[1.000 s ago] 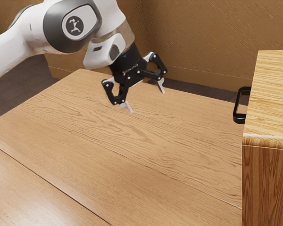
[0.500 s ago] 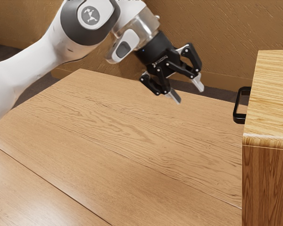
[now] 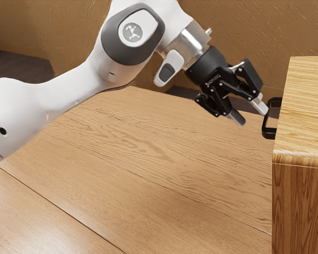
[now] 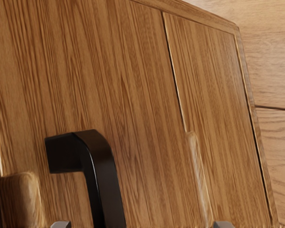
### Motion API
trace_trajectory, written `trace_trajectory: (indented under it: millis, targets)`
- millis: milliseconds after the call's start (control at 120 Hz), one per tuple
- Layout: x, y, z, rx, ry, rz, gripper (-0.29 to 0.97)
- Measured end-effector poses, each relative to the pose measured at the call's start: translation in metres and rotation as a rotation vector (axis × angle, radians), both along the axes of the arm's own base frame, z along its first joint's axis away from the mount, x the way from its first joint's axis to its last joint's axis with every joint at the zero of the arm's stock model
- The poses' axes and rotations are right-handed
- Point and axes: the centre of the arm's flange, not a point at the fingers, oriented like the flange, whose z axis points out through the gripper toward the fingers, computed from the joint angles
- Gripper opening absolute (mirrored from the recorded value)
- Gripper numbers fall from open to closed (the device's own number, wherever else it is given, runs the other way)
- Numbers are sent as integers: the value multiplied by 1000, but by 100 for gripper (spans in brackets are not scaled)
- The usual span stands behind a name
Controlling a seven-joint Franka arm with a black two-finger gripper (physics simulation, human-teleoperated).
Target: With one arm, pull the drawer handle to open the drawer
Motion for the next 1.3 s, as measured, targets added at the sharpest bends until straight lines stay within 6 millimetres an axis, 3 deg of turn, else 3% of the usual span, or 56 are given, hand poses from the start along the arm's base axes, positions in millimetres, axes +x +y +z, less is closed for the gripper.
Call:
trace_trajectory:
  millis: [183,400,583,983,1300]
  targets:
    - [9,-6,-11,-11,-22,-7,33]
    - [18,-3,-23,-12,-24,12,15]
    - [5,26,-1,15,-57,64,5]
    - [-19,64,-19,71,4,129,3]
    - [-28,93,-9,68,14,159,0]
